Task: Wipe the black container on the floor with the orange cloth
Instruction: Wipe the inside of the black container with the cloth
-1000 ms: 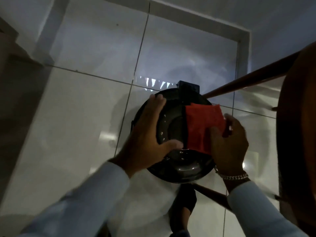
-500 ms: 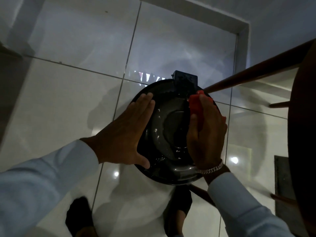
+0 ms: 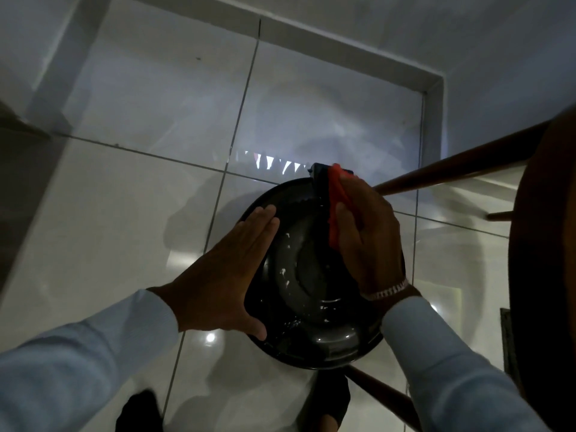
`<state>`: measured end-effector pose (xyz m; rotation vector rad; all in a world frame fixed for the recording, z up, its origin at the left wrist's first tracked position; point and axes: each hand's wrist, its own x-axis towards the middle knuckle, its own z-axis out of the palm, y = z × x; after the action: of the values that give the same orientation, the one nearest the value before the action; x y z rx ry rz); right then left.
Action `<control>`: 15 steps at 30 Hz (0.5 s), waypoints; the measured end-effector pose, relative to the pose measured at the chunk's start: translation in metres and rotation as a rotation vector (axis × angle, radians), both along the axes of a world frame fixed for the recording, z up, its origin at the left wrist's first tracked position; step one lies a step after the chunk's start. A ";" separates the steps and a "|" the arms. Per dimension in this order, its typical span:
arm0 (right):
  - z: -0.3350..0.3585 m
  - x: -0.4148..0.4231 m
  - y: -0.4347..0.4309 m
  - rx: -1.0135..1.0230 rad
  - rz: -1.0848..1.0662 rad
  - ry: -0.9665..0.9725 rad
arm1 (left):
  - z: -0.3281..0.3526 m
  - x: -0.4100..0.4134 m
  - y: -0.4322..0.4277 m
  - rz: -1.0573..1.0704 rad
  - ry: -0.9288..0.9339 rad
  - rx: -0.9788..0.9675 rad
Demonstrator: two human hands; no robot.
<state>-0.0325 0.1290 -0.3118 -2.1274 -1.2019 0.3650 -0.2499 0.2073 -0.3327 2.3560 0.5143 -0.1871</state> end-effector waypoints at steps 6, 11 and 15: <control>-0.005 -0.035 -0.039 -0.135 0.132 -0.243 | -0.001 0.000 0.000 0.021 -0.014 -0.030; -0.004 -0.015 -0.024 -0.083 -0.086 -0.180 | 0.000 -0.001 0.002 0.002 -0.009 -0.033; -0.005 -0.043 0.007 -0.197 -0.033 -0.278 | -0.002 -0.001 0.003 0.005 -0.012 -0.028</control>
<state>-0.0757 0.1365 -0.3169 -2.4265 -1.3291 0.1822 -0.2511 0.2101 -0.3346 2.3273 0.5084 -0.1763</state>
